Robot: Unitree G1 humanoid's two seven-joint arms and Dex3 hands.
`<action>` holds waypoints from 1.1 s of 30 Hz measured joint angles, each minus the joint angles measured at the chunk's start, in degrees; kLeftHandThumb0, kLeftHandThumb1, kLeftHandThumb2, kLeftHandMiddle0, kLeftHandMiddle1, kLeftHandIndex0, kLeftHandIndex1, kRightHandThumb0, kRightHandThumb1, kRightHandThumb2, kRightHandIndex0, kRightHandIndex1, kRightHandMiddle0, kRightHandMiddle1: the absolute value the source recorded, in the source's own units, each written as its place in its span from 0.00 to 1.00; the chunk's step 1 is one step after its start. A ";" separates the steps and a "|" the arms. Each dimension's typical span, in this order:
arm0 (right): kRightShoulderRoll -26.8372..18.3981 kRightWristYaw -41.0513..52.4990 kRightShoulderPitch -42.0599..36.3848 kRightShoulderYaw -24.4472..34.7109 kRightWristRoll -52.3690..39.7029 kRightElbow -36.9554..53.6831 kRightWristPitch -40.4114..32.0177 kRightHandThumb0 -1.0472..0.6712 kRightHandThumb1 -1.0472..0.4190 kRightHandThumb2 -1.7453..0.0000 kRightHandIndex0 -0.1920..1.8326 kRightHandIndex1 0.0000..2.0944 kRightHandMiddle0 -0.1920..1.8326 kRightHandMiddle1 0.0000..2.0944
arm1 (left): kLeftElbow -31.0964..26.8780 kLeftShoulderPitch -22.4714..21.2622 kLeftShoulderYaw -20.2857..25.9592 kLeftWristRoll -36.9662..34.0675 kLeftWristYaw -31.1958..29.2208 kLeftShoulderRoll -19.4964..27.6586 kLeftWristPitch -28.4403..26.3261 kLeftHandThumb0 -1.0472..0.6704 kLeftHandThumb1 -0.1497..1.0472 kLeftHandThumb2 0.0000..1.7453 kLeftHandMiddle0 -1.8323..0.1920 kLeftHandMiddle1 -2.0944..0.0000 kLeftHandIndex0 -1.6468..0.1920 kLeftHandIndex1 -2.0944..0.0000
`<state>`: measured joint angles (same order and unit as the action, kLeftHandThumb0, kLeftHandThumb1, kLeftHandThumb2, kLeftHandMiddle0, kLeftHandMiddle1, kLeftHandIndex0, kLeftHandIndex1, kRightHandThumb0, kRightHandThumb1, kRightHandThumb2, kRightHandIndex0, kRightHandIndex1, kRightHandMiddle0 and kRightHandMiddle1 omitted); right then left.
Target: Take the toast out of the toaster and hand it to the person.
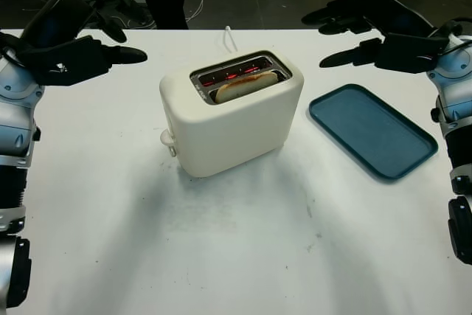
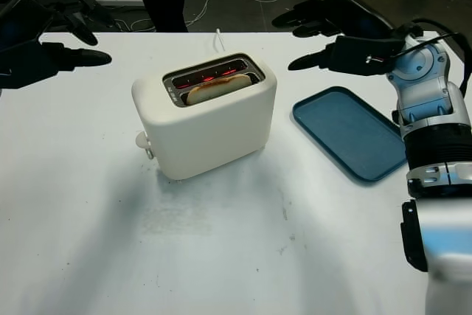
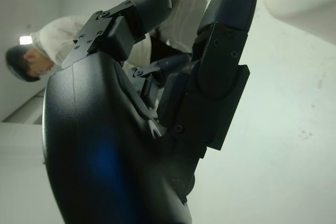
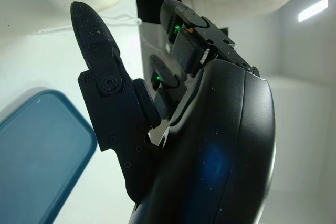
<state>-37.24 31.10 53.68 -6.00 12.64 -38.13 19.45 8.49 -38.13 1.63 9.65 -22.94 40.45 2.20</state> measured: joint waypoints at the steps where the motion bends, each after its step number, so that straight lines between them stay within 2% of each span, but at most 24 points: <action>1: 0.00 0.00 0.00 0.00 0.00 -0.04 0.00 0.21 0.15 1.00 0.44 0.01 0.43 0.00 | -0.32 0.18 0.01 -0.02 -0.01 0.00 -0.13 0.19 0.82 0.00 0.71 0.45 0.72 0.51; 12: 0.00 -0.25 0.01 -0.05 1.13 -0.04 1.32 0.17 0.13 0.99 0.45 0.01 0.43 0.00 | -4.20 1.65 0.05 -0.28 -0.02 -0.40 -2.48 0.27 0.82 0.00 0.72 0.48 0.72 0.55; 33: 0.00 -0.25 0.00 -0.02 1.76 0.11 1.66 0.17 0.12 1.00 0.45 0.00 0.42 0.00 | -8.24 3.34 1.01 -0.37 -0.02 -0.43 -4.82 0.32 0.83 0.00 0.72 0.51 0.71 0.61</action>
<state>-37.24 30.85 53.69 -6.02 14.40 -38.02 21.11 0.25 -34.79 2.64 9.28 -22.97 40.02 -2.62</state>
